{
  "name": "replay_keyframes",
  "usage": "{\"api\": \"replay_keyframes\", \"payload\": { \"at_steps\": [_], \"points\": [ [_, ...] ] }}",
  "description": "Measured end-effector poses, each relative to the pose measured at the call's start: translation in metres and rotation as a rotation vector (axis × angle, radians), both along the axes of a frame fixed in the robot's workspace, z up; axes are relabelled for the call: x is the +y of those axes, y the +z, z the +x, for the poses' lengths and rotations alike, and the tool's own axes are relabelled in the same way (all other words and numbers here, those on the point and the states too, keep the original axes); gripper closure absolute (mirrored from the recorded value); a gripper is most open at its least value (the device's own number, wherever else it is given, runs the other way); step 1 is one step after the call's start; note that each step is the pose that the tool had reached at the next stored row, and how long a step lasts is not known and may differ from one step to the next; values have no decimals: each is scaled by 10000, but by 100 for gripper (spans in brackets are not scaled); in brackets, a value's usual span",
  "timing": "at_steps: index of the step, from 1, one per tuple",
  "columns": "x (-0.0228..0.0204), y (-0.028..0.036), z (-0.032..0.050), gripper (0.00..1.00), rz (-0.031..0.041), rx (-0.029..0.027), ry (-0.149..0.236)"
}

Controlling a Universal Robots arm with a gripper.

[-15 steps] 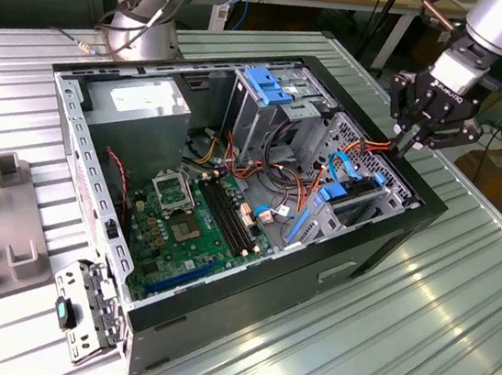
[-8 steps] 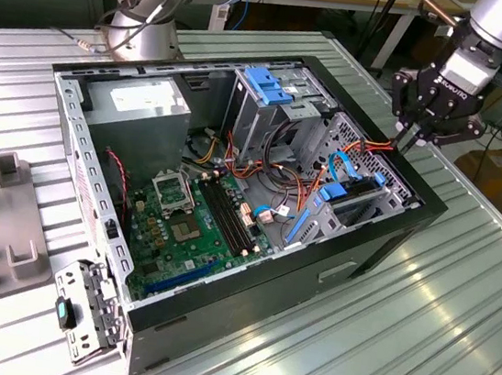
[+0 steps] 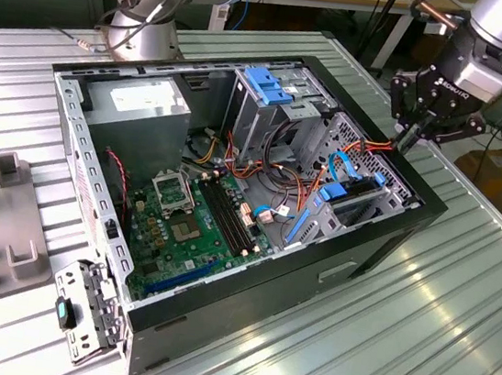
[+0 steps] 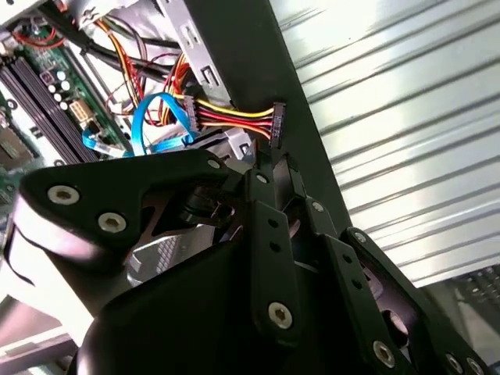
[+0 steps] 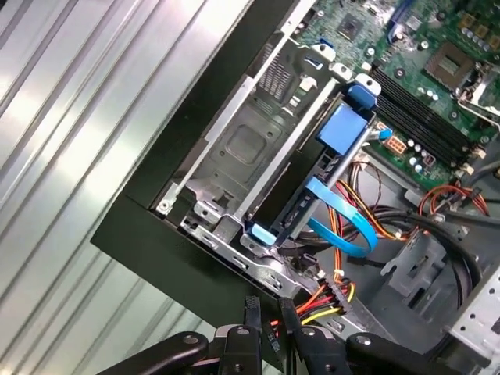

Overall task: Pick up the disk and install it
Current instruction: 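Insert the second disk wire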

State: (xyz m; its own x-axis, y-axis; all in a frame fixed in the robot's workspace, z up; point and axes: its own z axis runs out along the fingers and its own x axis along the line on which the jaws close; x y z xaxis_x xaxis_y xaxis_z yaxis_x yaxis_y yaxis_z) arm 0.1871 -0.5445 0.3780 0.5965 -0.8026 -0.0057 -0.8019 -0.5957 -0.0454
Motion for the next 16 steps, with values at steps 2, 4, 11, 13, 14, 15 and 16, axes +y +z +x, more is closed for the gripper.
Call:
{"api": "replay_keyframes", "payload": {
  "at_steps": [2, 4, 11, 13, 14, 15, 16],
  "points": [
    [0, 0, 0, 76, 0, 0, 436],
    [0, 0, 0, 76, 0, 0, 1041],
    [0, -1, 0, 76, 0, -1, 2850],
    [0, -1, 0, 76, 0, -1, 3270],
    [0, -2, 0, 76, 0, -1, 3466],
    [0, -2, 0, 76, 0, -2, 3631],
    [0, -2, 0, 76, 0, -2, 3829]
  ]
}}
